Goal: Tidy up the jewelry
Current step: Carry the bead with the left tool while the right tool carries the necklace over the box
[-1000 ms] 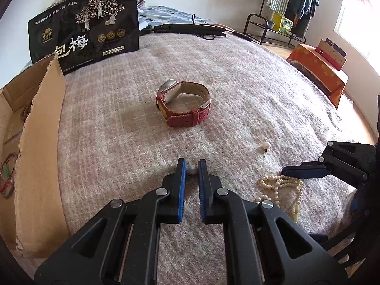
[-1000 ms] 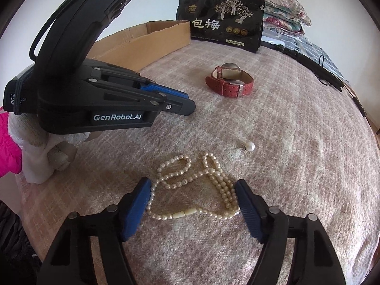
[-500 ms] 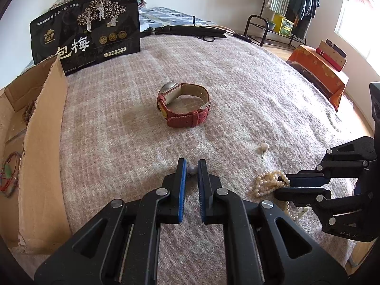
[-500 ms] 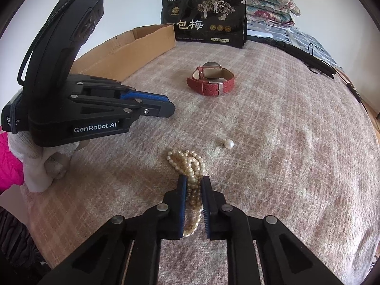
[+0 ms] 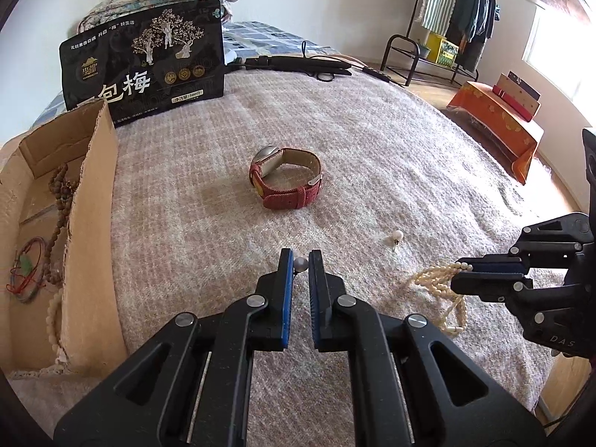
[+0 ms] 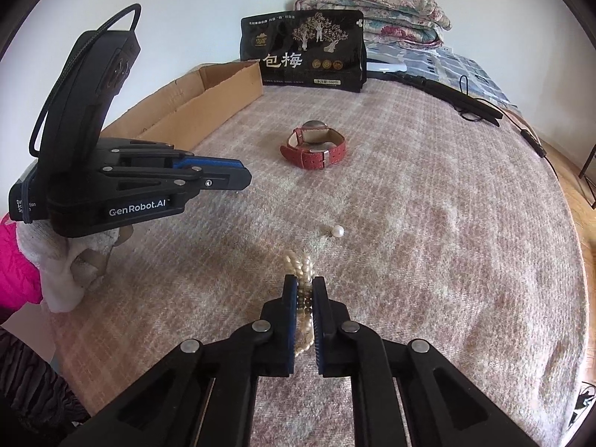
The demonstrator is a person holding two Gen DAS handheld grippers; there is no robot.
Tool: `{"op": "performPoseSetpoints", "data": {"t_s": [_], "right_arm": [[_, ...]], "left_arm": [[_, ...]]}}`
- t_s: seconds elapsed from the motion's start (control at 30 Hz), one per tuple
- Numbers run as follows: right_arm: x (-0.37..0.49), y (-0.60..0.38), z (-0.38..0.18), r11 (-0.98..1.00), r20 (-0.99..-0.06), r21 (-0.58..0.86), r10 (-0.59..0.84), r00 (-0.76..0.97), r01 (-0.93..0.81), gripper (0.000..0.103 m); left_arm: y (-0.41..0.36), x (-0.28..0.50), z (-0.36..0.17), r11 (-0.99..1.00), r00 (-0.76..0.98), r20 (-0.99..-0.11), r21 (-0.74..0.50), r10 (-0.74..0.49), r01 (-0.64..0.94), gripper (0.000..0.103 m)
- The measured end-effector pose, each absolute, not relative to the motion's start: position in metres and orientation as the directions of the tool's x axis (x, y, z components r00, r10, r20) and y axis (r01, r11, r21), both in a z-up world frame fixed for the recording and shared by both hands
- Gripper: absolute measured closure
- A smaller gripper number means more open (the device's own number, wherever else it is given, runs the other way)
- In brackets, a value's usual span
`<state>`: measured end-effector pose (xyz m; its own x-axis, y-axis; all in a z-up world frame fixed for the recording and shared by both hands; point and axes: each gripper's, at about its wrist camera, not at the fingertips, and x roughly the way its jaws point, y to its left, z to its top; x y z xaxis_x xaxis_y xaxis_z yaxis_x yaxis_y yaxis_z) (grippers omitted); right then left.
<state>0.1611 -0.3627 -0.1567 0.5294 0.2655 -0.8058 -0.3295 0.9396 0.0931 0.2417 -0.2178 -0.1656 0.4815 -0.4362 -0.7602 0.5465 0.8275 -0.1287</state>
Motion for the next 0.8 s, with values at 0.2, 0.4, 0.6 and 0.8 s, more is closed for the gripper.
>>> {"op": "performPoseSetpoints", "data": {"t_s": [0.2,0.4,0.6,0.8], "right_arm": [[0.153,-0.371,-0.137,0.947,-0.786,0.088,0.256,0.562,-0.309,0.098],[0.145,-0.377,-0.123,0.954,-0.772,0.093,0.251,0.584,-0.286,0.098],[0.138,-0.381,-0.104,0.957,-0.749,0.091,0.248,0.614,-0.275,0.098],[0.136,-0.380,-0.083,0.957,-0.723,0.087,0.251,0.644,-0.275,0.098]], "left_arm": [[-0.213,0.235,-0.152,0.825,0.494,-0.744,-0.135,-0.450,0.549,0.097],[-0.206,0.229,-0.135,0.824,0.512,-0.724,-0.137,-0.462,0.550,0.097],[-0.194,0.227,-0.117,0.830,0.537,-0.699,-0.147,-0.472,0.539,0.097],[-0.180,0.223,-0.101,0.836,0.560,-0.677,-0.153,-0.477,0.527,0.097]]}}
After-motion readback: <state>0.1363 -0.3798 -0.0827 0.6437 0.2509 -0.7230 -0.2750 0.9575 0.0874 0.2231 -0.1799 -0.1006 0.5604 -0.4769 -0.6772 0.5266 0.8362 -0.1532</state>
